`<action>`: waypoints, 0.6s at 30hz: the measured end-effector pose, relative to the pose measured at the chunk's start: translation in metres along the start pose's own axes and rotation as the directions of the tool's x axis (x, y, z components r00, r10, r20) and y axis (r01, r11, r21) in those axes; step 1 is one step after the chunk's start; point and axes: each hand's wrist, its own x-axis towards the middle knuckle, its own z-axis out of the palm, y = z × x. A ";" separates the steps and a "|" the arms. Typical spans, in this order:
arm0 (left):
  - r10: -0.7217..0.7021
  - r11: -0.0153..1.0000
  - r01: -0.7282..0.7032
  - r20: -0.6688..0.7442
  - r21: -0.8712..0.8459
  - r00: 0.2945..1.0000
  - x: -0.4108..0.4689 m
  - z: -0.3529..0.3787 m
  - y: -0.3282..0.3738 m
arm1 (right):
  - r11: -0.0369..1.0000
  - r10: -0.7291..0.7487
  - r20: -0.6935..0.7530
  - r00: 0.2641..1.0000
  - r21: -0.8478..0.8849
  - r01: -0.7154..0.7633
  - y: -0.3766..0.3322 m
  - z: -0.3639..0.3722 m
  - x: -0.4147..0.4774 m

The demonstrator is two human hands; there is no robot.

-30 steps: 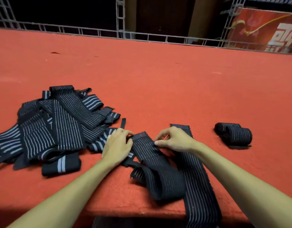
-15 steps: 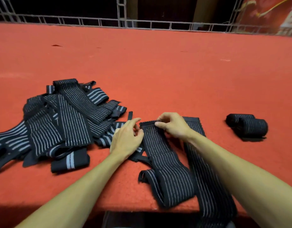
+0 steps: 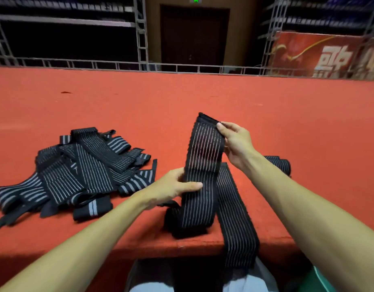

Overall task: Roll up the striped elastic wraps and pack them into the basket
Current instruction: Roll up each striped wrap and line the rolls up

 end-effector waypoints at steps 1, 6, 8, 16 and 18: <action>-0.002 0.998 0.003 -0.006 0.055 1.000 -0.005 0.003 0.005 | 0.999 0.005 -0.002 1.000 0.046 -0.005 -0.007 0.001 -0.004; 0.013 0.996 -0.014 -0.004 -0.092 1.000 -0.029 0.014 0.041 | 0.997 0.013 0.070 0.997 0.078 -0.019 -0.037 -0.001 -0.025; 0.038 0.984 -0.028 0.052 -0.179 0.998 -0.035 0.017 0.061 | 0.997 0.000 0.096 0.995 0.076 -0.007 -0.045 0.003 -0.026; 0.031 0.945 0.005 0.106 -0.327 0.994 -0.049 0.027 0.071 | 0.975 -0.039 0.172 0.984 -0.208 0.074 -0.052 0.005 -0.041; -0.022 0.964 0.060 0.151 -0.258 0.988 -0.043 0.028 0.052 | 0.945 -0.044 0.163 0.986 -0.312 0.093 -0.042 0.001 -0.035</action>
